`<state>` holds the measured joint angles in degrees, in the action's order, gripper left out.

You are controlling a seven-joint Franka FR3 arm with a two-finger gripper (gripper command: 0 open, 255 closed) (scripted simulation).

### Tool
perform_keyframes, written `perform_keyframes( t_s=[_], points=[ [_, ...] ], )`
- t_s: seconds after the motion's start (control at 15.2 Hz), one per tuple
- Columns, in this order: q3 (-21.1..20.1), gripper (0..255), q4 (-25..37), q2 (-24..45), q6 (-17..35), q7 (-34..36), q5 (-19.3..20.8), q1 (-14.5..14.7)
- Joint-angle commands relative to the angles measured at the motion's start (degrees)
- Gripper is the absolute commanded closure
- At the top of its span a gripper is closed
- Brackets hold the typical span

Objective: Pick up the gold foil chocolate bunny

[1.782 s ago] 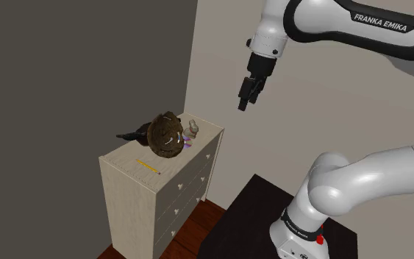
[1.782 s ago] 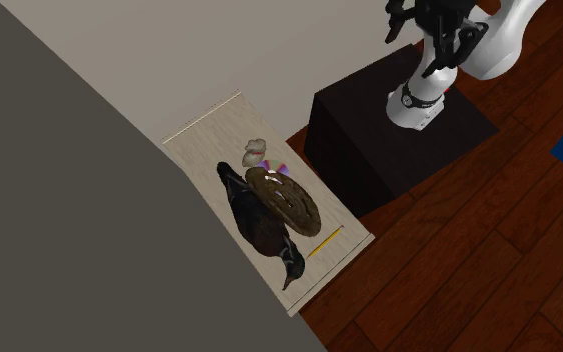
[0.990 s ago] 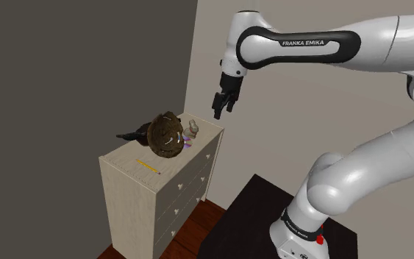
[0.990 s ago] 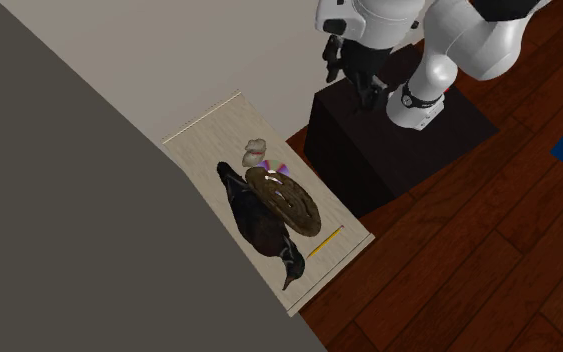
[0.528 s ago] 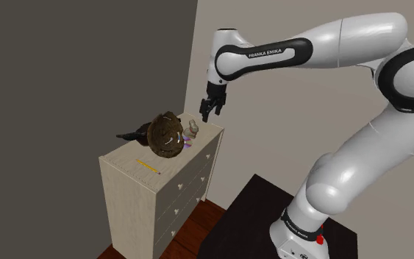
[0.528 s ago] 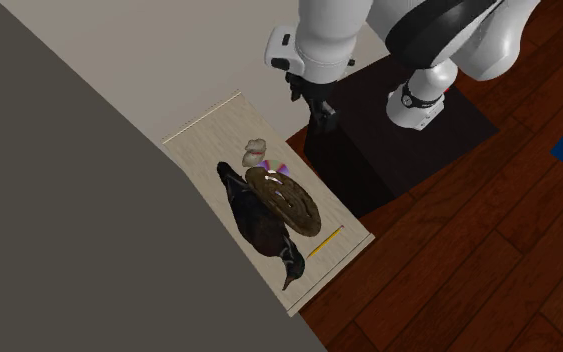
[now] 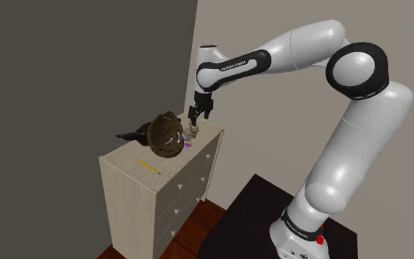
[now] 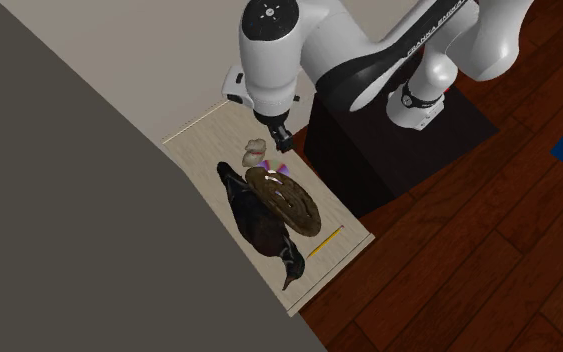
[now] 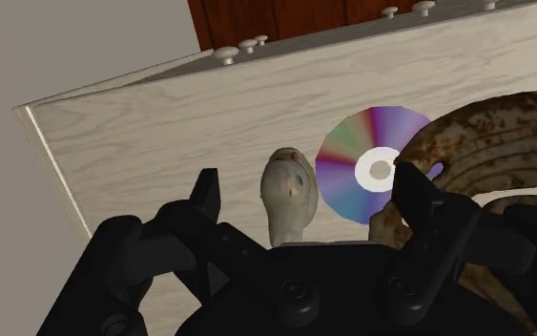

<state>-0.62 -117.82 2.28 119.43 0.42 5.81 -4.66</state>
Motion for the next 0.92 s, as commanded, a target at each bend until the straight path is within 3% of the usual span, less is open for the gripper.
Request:
perform_keyframes(
  t_s=[0.0, 0.66, 0.73, 0.86],
  points=[
    [0.41, 0, 3.10, 4.55, 1.31, -0.04, 0.54, -0.39],
    [0.56, 0, 0.90, 7.86, 6.78, 0.59, 1.02, -0.46],
    [0.56, 255, 0.94, 7.91, 6.78, 0.60, 1.02, -0.46],
    [0.57, 255, 0.92, 7.91, 6.80, 0.57, 1.02, -0.47]
  ],
)
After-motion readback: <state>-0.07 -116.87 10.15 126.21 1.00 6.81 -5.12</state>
